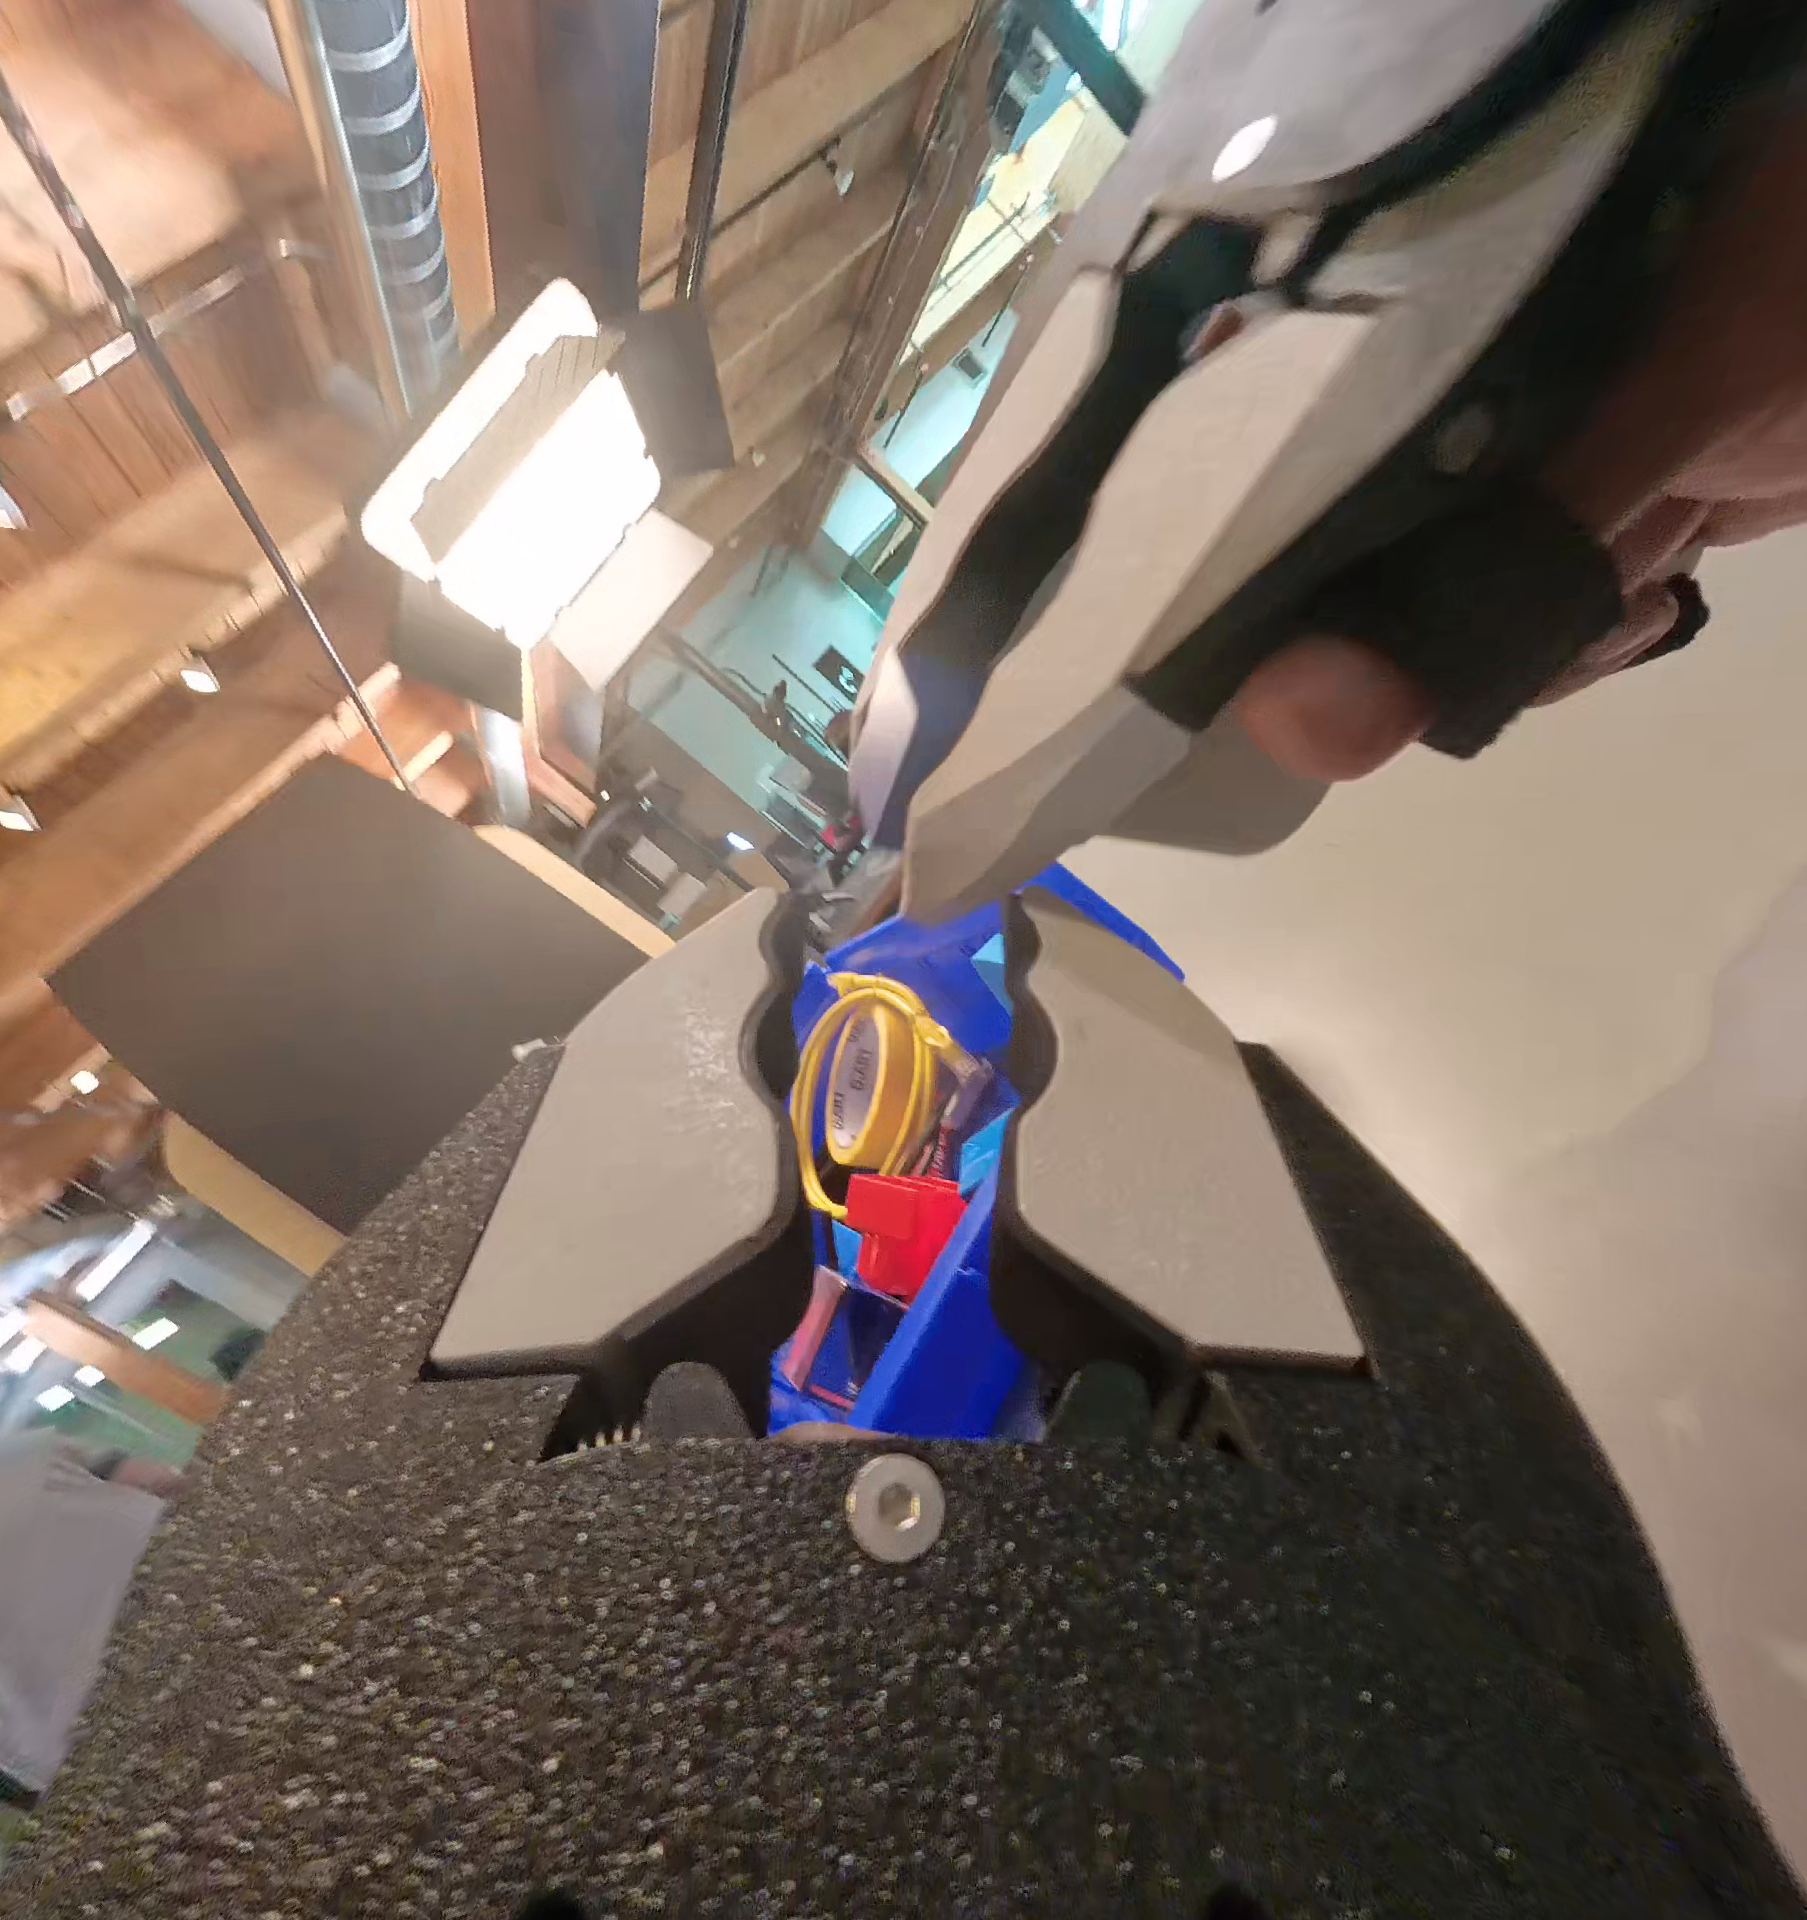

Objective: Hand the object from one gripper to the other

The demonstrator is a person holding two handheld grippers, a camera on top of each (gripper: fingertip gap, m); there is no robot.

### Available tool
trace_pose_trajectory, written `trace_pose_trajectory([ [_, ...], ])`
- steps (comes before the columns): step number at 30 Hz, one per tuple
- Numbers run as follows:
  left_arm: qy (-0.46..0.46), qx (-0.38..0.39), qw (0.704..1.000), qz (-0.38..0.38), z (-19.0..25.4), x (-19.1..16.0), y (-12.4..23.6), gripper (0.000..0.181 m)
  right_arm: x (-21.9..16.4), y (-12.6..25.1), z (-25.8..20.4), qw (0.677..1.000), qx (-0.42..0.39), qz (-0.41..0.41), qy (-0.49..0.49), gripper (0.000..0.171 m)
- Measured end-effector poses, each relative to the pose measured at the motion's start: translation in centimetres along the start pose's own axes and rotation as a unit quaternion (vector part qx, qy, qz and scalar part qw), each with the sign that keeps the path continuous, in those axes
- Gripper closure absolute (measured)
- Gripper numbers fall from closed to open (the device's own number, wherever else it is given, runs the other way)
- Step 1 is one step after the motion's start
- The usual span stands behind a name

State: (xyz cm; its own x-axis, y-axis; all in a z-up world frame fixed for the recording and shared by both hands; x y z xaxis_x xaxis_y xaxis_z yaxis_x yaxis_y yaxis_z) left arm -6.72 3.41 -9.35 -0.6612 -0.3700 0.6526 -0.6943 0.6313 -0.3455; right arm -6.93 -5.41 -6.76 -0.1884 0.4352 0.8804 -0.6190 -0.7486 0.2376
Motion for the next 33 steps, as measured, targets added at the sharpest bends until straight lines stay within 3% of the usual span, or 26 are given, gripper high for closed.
trace_pose_trajectory([
  [2, 0.077, -0.006, 0.997, -0.028, -0.9, -0.5, -0.1, 0.146, 0.0, 0.4, 0.4, 0.996, -0.057, -0.023, 0.061, 0.142],
  [4, 0.208, -0.052, 0.975, -0.054, -1.7, -1.0, -0.2, 0.146, -0.2, 0.7, 0.7, 0.985, -0.105, -0.051, 0.128, 0.142],
  [7, 0.410, -0.136, 0.899, -0.065, -2.8, -1.4, -0.1, 0.139, -0.4, 0.6, 0.4, 0.969, -0.125, -0.067, 0.200, 0.142],
  [9, 0.460, -0.162, 0.870, -0.069, -2.9, -1.5, -0.1, 0.138, -0.4, 0.1, -0.2, 0.962, -0.116, -0.075, 0.237, 0.142],
  [13, 0.419, -0.184, 0.885, -0.084, -1.7, -1.2, -0.1, 0.132, -0.8, -1.3, -1.5, 0.943, -0.105, -0.106, 0.298, 0.142],
  [18, 0.391, -0.207, 0.892, -0.090, -0.3, -0.7, -0.1, 0.152, -0.3, -2.5, -3.1, 0.931, -0.097, -0.088, 0.341, 0.142],
  [20, 0.364, -0.182, 0.910, -0.080, -0.7, -0.7, 0.0, 0.152, -0.2, -2.6, -3.0, 0.936, -0.101, -0.080, 0.327, 0.141],
  [24, 0.267, -0.066, 0.961, -0.043, -2.3, -0.6, 0.1, 0.152, 0.0, -1.5, -1.7, 0.975, -0.063, -0.037, 0.212, 0.136],
  [27, 0.201, 0.006, 0.980, -0.006, -3.1, -0.1, 0.4, 0.152, 0.3, 0.1, -0.5, 0.997, 0.006, 0.037, 0.074, 0.136],
  [29, 0.187, 0.018, 0.982, 0.031, -3.1, 0.7, 0.7, 0.152, 0.5, 1.0, 0.0, 0.990, 0.086, 0.111, -0.032, 0.135],
  [31, 0.185, 0.006, 0.980, 0.078, -2.9, 1.7, 1.3, 0.152, 0.7, 1.8, 0.4, 0.963, 0.160, 0.186, -0.112, 0.134],
  [33, 0.249, -0.067, 0.959, 0.118, -2.5, 2.6, 1.9, 0.152, 0.8, 2.4, 0.6, 0.939, 0.202, 0.240, -0.140, 0.131],
])
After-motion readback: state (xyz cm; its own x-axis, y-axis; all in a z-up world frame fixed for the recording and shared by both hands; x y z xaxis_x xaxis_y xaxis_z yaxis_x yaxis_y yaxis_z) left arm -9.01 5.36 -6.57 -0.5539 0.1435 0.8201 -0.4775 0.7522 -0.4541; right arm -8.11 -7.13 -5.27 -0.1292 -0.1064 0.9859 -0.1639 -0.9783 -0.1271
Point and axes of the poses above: each gripper's, where its closed fingertips meet, y back along the fingers, x out of its top, z = x × y across the jaws, the point moved 7 cm from there along y, back along the fingers, and after that the axes turned 15 degrees about x, right-handed, at the moved point
